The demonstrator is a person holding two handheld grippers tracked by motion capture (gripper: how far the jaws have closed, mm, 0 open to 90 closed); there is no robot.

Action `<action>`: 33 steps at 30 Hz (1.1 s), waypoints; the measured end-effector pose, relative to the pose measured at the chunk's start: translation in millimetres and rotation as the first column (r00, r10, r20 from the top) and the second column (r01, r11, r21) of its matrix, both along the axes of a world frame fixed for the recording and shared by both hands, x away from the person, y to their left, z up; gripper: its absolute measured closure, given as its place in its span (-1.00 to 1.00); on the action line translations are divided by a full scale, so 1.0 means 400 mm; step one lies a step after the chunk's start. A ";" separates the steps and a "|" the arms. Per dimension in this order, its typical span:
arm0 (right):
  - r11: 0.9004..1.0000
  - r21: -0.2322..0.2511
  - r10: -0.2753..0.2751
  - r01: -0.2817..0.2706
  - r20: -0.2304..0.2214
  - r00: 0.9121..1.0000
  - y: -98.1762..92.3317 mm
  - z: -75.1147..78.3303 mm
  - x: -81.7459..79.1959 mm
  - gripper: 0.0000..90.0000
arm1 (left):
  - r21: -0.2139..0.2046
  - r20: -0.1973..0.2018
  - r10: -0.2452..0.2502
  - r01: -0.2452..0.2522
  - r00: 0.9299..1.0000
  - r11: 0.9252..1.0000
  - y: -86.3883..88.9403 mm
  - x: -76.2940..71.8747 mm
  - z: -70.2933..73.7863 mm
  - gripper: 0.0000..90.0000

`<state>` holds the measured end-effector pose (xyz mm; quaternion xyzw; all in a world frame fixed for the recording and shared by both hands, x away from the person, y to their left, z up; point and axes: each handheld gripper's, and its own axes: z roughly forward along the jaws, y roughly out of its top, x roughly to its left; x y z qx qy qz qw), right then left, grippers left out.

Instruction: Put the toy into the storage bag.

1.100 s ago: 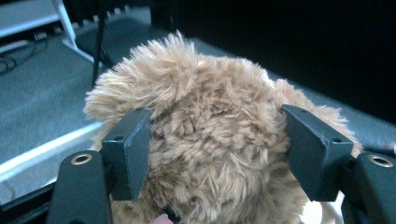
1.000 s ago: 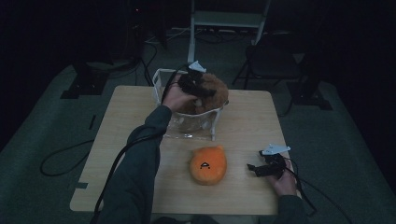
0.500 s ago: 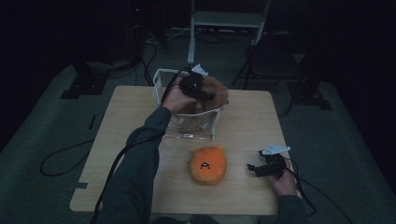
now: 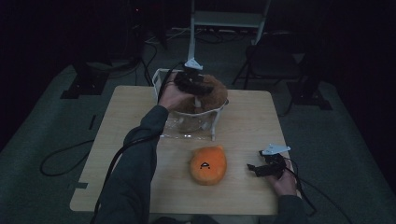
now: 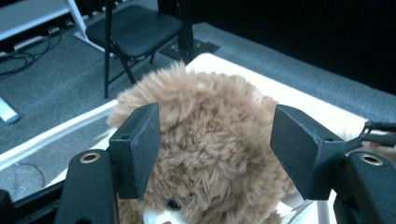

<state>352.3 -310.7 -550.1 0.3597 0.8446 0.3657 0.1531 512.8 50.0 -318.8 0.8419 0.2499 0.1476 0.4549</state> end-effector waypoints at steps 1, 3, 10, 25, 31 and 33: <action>1.000 0.000 0.000 0.000 0.000 1.000 0.000 0.000 0.000 -0.72 | -0.003 0.002 0.000 0.000 1.000 1.000 0.003 -0.002 0.005 -0.25; 1.000 0.000 0.000 0.000 0.000 1.000 0.000 0.000 0.000 -0.72 | -0.006 0.008 0.002 -0.002 1.000 1.000 0.009 -0.010 0.017 -0.25; 1.000 0.000 0.000 0.000 -0.001 1.000 0.000 0.000 0.000 -0.72 | -0.032 0.020 -0.005 0.006 1.000 0.999 0.026 -0.037 0.051 -0.25; 1.000 0.001 0.000 0.000 0.000 1.000 0.000 0.000 0.000 -0.72 | -0.091 0.041 -0.047 0.051 0.998 0.995 0.055 -0.110 0.065 -0.28; 1.000 0.001 0.000 0.000 0.000 1.000 0.000 0.000 0.000 -0.72 | -0.083 0.056 -0.072 0.076 0.996 0.994 0.053 -0.140 0.066 -0.28; 1.000 0.001 0.000 0.000 0.000 1.000 0.000 0.000 0.000 -0.72 | -0.074 0.054 -0.080 0.084 0.995 0.994 0.051 -0.149 0.062 -0.25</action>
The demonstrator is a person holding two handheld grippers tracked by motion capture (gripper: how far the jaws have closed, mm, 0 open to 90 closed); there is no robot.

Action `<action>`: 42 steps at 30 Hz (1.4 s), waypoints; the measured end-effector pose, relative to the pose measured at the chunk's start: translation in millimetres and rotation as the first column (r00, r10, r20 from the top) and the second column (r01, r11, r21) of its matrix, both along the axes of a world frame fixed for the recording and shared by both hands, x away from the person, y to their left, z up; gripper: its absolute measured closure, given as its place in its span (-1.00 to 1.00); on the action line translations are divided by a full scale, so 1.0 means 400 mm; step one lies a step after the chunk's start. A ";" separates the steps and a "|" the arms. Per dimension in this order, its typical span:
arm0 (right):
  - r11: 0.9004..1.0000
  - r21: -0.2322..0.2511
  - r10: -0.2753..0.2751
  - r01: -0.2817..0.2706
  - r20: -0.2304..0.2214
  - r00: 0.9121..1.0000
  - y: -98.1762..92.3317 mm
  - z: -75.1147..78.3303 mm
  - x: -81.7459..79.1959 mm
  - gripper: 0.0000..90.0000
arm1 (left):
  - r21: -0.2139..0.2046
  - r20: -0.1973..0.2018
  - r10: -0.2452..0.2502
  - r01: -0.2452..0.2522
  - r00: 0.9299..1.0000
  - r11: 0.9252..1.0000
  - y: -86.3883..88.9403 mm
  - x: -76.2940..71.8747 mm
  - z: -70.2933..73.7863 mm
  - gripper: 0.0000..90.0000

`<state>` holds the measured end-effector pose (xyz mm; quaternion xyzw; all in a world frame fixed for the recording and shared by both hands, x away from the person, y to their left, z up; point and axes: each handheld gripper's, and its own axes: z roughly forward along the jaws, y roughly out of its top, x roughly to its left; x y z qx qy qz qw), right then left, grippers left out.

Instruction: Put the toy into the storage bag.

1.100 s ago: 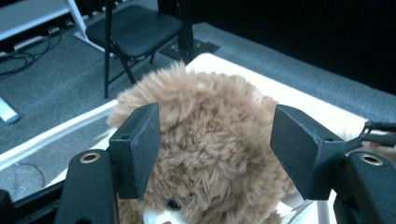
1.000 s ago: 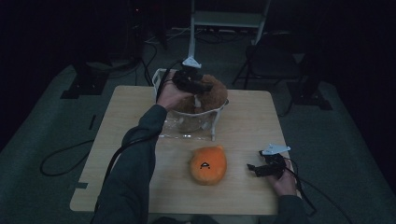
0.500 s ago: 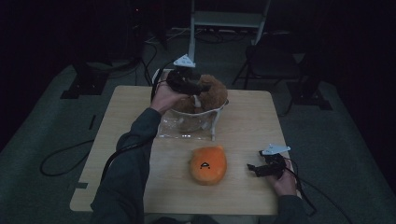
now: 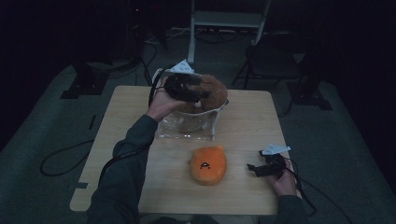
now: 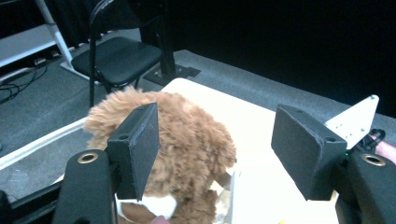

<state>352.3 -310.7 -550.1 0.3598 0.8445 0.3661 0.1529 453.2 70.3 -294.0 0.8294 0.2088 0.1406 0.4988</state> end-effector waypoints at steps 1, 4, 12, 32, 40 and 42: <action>1.000 0.000 0.000 0.000 0.000 1.000 0.000 0.000 0.000 -0.72 | 0.003 -0.001 -0.005 0.005 1.000 1.000 -0.002 -0.004 -0.004 -0.25; 1.000 0.000 0.000 0.000 0.000 1.000 0.000 0.000 0.000 -0.72 | 0.005 -0.008 -0.013 0.013 1.000 1.000 -0.003 -0.013 -0.015 -0.25; 1.000 0.000 0.000 0.000 0.000 1.000 0.000 0.000 0.000 -0.72 | -0.018 -0.024 -0.001 0.001 1.000 1.000 0.020 -0.032 -0.040 -0.27; 1.000 0.000 0.000 0.000 0.000 1.000 0.000 0.000 0.000 -0.72 | -0.068 -0.068 -0.015 0.010 0.998 0.998 0.062 -0.076 -0.105 -0.27; 1.000 0.000 0.000 0.000 0.000 1.000 0.000 0.000 0.000 -0.72 | -0.082 -0.090 -0.034 0.027 0.995 0.996 0.065 -0.094 -0.124 -0.30; 1.000 0.000 0.000 0.000 0.000 1.000 0.000 0.000 0.000 -0.72 | -0.076 -0.087 -0.038 0.032 0.995 0.997 0.064 -0.099 -0.128 -0.30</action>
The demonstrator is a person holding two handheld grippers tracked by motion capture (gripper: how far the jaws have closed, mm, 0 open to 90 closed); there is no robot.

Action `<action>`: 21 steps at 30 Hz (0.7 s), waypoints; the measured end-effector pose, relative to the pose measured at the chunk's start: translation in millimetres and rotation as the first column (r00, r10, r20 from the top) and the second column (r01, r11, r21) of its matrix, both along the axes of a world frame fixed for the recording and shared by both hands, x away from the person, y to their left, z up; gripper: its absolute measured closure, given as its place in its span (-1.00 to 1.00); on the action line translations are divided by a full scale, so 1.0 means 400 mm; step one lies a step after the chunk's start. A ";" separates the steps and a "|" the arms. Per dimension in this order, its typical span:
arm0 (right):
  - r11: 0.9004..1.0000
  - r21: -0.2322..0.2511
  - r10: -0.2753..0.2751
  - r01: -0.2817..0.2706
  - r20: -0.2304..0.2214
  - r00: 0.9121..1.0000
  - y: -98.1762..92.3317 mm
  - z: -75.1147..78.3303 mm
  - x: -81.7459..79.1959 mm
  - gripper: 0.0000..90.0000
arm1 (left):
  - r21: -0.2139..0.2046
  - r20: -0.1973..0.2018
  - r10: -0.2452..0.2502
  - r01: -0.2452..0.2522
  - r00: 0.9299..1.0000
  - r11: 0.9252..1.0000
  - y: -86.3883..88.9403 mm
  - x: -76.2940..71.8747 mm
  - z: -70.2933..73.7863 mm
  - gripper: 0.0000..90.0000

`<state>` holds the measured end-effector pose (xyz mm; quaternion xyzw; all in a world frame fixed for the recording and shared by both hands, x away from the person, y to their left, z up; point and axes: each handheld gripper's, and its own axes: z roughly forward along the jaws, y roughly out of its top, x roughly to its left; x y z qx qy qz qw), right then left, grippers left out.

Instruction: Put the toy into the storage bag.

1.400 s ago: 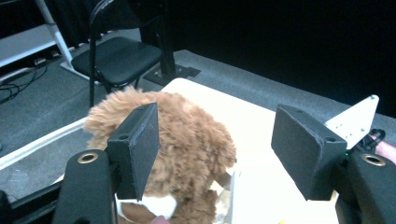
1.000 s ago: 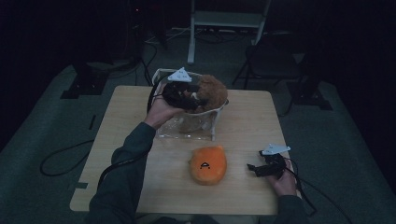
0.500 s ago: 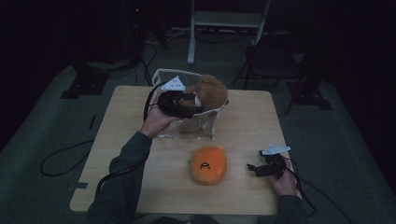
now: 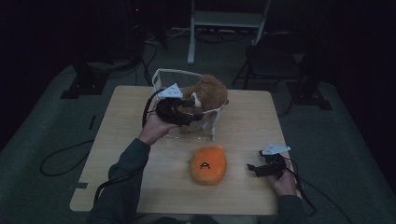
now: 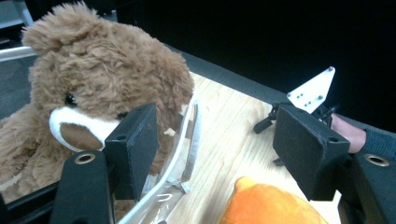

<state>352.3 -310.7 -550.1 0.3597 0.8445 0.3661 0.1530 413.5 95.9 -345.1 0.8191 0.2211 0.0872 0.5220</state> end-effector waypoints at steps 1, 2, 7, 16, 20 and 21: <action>1.000 0.000 0.000 0.000 0.000 1.000 0.000 0.000 0.000 -0.72 | 0.000 0.002 0.003 -0.003 1.000 1.000 -0.001 -0.003 -0.002 -0.31; 1.000 0.000 0.000 0.000 0.000 1.000 0.000 0.000 0.000 -0.72 | 0.002 0.004 0.001 -0.001 1.000 1.000 -0.001 -0.005 -0.005 -0.32; 1.000 0.000 0.000 0.000 0.000 1.000 0.000 0.000 0.000 -0.72 | 0.014 0.004 0.000 0.000 1.000 1.000 -0.001 -0.015 -0.017 -0.34; 1.000 0.000 0.000 0.000 0.000 1.000 0.000 0.000 0.000 -0.72 | 0.026 -0.011 -0.005 0.005 1.000 1.000 -0.002 -0.028 -0.051 -0.34; 1.000 0.000 0.000 0.000 0.000 1.000 0.000 0.000 0.000 -0.72 | 0.033 -0.016 -0.011 0.011 1.000 0.999 -0.003 -0.033 -0.063 -0.34; 1.000 0.000 0.000 0.000 0.000 1.000 0.000 0.000 0.000 -0.72 | 0.030 -0.015 -0.010 0.010 1.000 1.000 -0.003 -0.035 -0.065 -0.34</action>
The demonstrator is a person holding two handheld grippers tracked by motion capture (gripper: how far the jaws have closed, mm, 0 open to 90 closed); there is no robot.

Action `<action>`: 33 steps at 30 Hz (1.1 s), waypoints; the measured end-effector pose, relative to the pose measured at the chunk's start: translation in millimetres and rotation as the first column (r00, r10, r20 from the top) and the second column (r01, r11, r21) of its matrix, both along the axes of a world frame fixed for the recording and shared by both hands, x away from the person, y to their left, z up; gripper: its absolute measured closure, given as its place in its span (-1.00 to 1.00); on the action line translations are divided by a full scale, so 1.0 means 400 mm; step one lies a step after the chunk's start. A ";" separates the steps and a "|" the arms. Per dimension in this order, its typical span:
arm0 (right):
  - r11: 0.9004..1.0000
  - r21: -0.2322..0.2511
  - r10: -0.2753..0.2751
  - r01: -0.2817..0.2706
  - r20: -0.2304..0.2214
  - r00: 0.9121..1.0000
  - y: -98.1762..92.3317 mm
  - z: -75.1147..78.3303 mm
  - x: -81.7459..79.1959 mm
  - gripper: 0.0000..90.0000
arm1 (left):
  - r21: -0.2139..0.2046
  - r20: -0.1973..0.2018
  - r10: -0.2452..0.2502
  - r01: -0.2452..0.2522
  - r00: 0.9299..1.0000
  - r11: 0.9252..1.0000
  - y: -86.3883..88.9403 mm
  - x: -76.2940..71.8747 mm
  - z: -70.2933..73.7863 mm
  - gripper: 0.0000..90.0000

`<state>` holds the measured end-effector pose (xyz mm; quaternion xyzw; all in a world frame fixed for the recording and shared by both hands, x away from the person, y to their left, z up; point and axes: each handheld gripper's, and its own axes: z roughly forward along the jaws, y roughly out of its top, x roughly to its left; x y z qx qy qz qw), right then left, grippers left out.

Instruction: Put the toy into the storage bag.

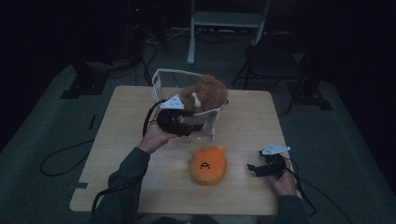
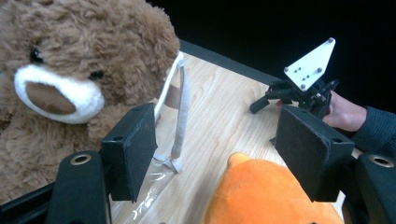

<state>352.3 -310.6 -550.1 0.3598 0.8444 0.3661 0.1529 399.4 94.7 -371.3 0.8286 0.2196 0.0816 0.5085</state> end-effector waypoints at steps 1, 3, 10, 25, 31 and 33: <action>1.000 0.000 0.000 0.000 0.000 1.000 0.000 0.000 0.000 -0.72 | 0.000 0.005 0.001 -0.001 1.000 1.000 0.000 -0.003 -0.002 -0.34; 1.000 0.000 0.000 0.000 0.000 1.000 0.000 0.000 0.000 -0.72 | -0.001 0.010 0.000 0.000 1.000 1.000 -0.001 -0.007 -0.006 -0.34; 1.000 0.000 0.000 0.000 0.000 1.000 0.000 0.000 0.000 -0.72 | -0.003 0.001 -0.019 0.019 1.000 1.000 -0.009 -0.022 -0.027 -0.30; 1.000 0.000 0.000 0.000 0.000 1.000 0.000 0.000 0.000 -0.72 | 0.017 -0.050 -0.067 0.068 0.997 0.998 -0.030 -0.053 -0.086 -0.27; 1.000 -0.001 0.000 0.000 0.000 1.000 0.000 0.000 0.000 -0.72 | 0.021 -0.072 -0.076 0.077 0.995 0.997 -0.031 -0.060 -0.108 -0.27; 1.000 0.000 0.000 0.000 0.000 1.000 0.000 0.000 0.000 -0.72 | 0.021 -0.082 -0.076 0.078 0.994 0.997 -0.030 -0.061 -0.117 -0.27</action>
